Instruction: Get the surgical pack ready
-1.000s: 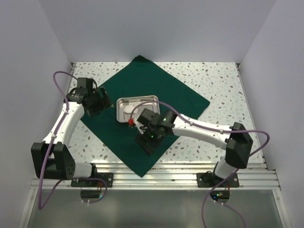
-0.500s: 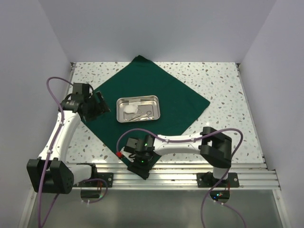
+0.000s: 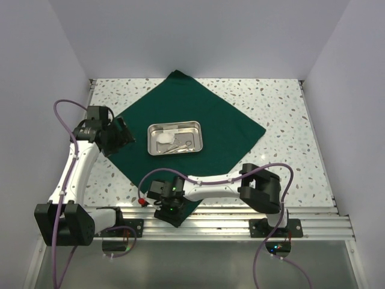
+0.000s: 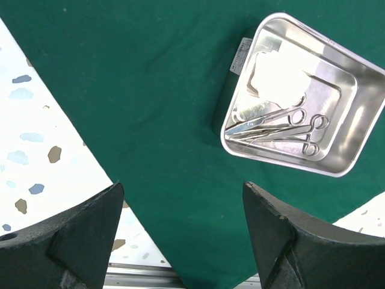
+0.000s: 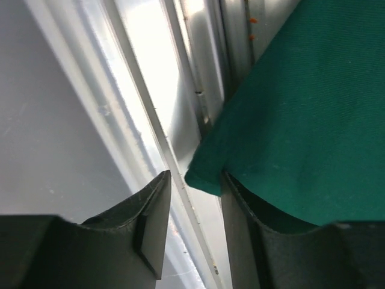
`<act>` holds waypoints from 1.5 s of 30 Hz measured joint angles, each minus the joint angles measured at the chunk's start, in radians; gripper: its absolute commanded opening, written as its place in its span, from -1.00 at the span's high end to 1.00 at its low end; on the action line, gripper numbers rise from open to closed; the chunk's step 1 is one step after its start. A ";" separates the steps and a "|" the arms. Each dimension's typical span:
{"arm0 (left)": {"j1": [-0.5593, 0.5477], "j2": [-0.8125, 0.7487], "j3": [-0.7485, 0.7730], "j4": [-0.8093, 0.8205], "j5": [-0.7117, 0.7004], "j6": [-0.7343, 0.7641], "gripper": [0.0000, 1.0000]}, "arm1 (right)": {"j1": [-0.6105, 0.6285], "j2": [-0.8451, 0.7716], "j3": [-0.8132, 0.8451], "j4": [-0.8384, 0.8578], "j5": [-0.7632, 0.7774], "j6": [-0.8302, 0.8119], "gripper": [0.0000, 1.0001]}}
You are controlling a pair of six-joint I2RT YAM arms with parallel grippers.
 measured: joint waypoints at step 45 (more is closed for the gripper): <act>0.027 0.120 0.124 -0.028 -0.109 -0.009 -0.66 | -0.643 0.270 0.968 0.025 0.281 0.017 1.00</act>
